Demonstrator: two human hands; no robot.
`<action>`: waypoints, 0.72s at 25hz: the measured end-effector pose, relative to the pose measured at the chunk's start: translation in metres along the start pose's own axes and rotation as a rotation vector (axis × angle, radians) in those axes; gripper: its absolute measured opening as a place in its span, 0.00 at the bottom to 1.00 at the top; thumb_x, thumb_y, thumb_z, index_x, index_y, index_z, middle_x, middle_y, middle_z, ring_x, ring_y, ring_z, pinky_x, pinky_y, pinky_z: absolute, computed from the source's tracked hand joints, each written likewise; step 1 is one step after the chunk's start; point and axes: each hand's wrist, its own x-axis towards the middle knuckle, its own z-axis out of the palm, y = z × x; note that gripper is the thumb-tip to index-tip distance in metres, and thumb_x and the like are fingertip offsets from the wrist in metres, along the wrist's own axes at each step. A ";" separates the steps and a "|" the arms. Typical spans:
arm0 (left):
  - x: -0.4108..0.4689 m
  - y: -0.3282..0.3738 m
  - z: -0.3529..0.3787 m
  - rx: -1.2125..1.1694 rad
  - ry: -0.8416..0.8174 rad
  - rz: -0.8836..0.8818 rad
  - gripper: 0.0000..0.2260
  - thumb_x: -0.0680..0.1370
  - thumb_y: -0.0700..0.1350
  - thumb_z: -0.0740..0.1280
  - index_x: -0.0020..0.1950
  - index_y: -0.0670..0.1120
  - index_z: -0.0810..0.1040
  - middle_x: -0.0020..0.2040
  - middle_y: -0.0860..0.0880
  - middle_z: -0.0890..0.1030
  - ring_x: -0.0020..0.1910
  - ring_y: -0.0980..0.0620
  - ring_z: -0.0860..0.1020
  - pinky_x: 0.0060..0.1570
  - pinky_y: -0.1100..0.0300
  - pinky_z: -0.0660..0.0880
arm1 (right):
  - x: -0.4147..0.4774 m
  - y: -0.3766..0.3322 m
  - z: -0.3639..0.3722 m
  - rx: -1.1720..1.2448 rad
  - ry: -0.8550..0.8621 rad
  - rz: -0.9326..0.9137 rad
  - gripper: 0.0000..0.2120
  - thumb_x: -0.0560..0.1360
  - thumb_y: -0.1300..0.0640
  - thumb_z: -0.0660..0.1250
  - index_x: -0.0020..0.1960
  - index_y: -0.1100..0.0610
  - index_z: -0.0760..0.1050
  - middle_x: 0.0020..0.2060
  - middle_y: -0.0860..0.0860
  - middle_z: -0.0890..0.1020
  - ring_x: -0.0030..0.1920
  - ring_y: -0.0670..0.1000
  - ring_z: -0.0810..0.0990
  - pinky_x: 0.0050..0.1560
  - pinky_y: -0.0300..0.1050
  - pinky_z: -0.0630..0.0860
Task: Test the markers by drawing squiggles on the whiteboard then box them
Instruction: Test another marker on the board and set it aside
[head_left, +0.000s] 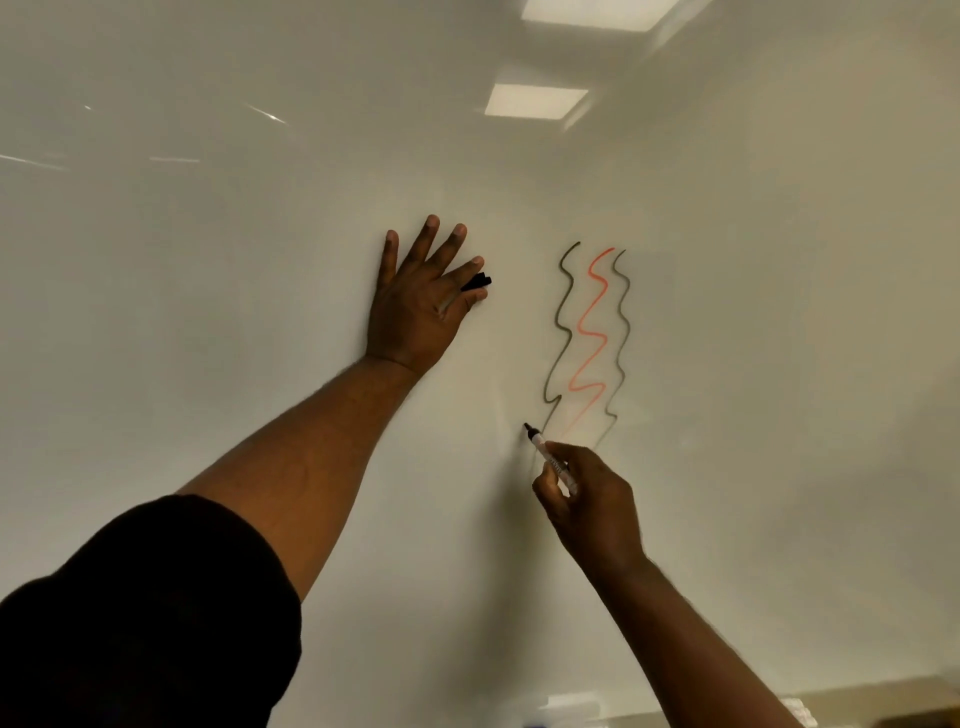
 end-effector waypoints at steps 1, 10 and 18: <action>-0.004 0.001 -0.001 -0.027 -0.021 -0.005 0.17 0.80 0.54 0.66 0.65 0.48 0.79 0.72 0.47 0.72 0.76 0.46 0.62 0.75 0.38 0.50 | -0.013 0.004 0.003 -0.012 -0.032 0.014 0.13 0.71 0.59 0.74 0.55 0.52 0.81 0.40 0.44 0.83 0.37 0.46 0.81 0.38 0.40 0.76; -0.079 0.020 -0.022 -0.133 -0.281 -0.064 0.14 0.80 0.49 0.66 0.62 0.45 0.81 0.71 0.46 0.74 0.76 0.46 0.63 0.76 0.42 0.49 | -0.106 0.025 -0.005 0.018 -0.402 0.170 0.10 0.75 0.54 0.69 0.55 0.43 0.81 0.42 0.36 0.80 0.40 0.40 0.78 0.37 0.32 0.70; -0.280 0.092 -0.051 -0.262 -0.697 -0.389 0.18 0.77 0.61 0.61 0.58 0.55 0.83 0.65 0.53 0.79 0.71 0.55 0.70 0.75 0.48 0.51 | -0.165 0.033 -0.033 0.135 -0.333 0.324 0.01 0.76 0.47 0.71 0.48 0.43 0.79 0.42 0.39 0.80 0.40 0.45 0.80 0.38 0.45 0.77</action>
